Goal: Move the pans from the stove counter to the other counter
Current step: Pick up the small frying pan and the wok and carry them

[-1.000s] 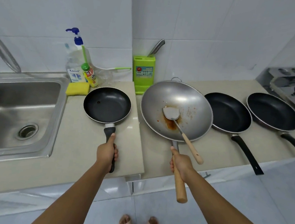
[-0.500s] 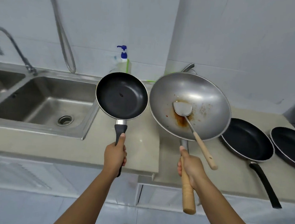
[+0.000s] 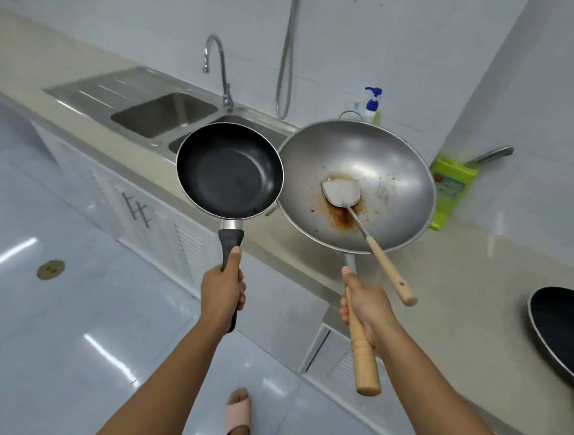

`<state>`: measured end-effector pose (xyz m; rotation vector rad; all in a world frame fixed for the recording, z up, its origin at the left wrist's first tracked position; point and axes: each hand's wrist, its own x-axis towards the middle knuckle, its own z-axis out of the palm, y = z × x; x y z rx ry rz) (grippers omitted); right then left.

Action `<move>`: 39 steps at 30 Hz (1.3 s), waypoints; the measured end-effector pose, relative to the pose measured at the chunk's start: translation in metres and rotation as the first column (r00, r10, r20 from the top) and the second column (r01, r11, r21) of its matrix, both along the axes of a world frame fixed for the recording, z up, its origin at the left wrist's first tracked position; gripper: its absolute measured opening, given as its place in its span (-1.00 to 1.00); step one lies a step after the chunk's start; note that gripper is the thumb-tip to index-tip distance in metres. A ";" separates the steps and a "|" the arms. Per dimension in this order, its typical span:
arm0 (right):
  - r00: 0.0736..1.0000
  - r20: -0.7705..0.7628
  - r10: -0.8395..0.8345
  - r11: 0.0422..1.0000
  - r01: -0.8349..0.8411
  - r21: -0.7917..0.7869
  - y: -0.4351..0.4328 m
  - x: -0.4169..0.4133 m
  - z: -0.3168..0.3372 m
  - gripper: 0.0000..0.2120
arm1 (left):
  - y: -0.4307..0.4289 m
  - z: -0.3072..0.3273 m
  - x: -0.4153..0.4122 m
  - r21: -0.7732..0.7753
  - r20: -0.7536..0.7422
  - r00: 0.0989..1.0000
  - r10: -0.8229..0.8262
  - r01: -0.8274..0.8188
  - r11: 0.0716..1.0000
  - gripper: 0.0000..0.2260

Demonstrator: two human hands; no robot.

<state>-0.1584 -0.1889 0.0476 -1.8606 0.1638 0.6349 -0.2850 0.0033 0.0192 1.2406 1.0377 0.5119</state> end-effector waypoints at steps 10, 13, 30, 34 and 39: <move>0.928 -0.049 0.369 0.928 -0.371 -0.035 0.173 -0.057 -0.007 -0.52 | 0.112 0.003 -0.123 0.001 -0.015 0.902 0.432 -0.432 0.902 -0.54; 0.904 -0.061 0.423 0.904 -0.426 -0.029 0.220 -0.073 -0.006 -0.55 | 0.146 -0.004 -0.150 0.006 -0.029 0.871 0.490 -0.490 0.872 -0.55; 0.836 -0.081 0.543 0.838 -0.545 -0.003 0.511 -0.150 -0.024 -0.53 | 0.401 0.000 -0.248 -0.037 -0.071 0.828 0.556 -0.559 0.828 -0.57; 0.830 -0.075 0.552 0.832 -0.555 -0.009 0.576 -0.148 -0.023 -0.54 | 0.464 0.000 -0.247 -0.046 -0.076 0.827 0.557 -0.561 0.826 -0.56; 0.812 -0.064 0.580 0.813 -0.582 -0.010 0.665 -0.127 -0.026 -0.53 | 0.546 -0.006 -0.230 -0.028 -0.076 0.824 0.562 -0.565 0.825 -0.54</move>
